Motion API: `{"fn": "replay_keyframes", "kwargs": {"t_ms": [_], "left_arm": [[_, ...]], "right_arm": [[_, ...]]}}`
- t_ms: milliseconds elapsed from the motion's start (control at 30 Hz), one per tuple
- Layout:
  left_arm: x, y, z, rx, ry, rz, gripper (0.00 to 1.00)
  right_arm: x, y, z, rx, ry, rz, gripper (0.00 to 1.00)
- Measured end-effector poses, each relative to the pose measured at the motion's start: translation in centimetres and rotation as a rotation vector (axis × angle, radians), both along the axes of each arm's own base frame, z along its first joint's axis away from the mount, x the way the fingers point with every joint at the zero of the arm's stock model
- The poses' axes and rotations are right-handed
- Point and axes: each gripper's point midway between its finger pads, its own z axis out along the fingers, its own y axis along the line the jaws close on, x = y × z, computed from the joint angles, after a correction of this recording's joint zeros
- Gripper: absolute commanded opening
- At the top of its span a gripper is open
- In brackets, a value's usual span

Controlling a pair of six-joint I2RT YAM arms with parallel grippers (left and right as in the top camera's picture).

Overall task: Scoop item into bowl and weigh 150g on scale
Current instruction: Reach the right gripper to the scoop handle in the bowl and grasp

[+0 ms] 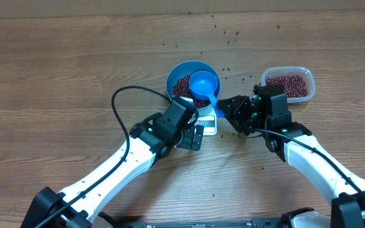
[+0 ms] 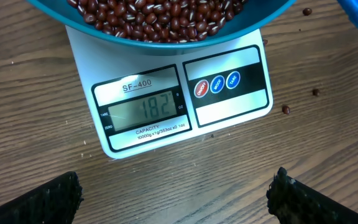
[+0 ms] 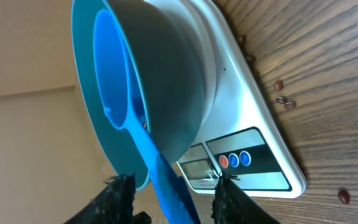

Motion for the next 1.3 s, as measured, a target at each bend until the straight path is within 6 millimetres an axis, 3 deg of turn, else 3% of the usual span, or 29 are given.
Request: {"fn": "replay_keyframes", "kwargs": {"t_ms": [200, 500, 700, 900, 1300], "left_arm": [[0.0, 0.0, 0.0, 0.000, 0.000, 0.000, 1.00], [0.0, 0.0, 0.0, 0.000, 0.000, 0.000, 1.00], [0.0, 0.0, 0.0, 0.000, 0.000, 0.000, 0.99], [0.0, 0.0, 0.0, 0.000, 0.000, 0.000, 1.00], [0.0, 0.0, 0.0, 0.000, 0.000, 0.000, 0.99]], "right_arm": [[0.0, 0.6, 0.6, 0.036, -0.011, 0.023, 0.39], [-0.7, 0.7, 0.0, 0.037, 0.030, 0.033, 0.39], [-1.3, 2.0, -1.0, 0.035, 0.054, 0.071, 0.38], [-0.6, 2.4, -0.3, 0.056, 0.016, 0.069, 0.31], [-0.1, 2.6, 0.4, 0.071, -0.023, 0.076, 0.06]]}}
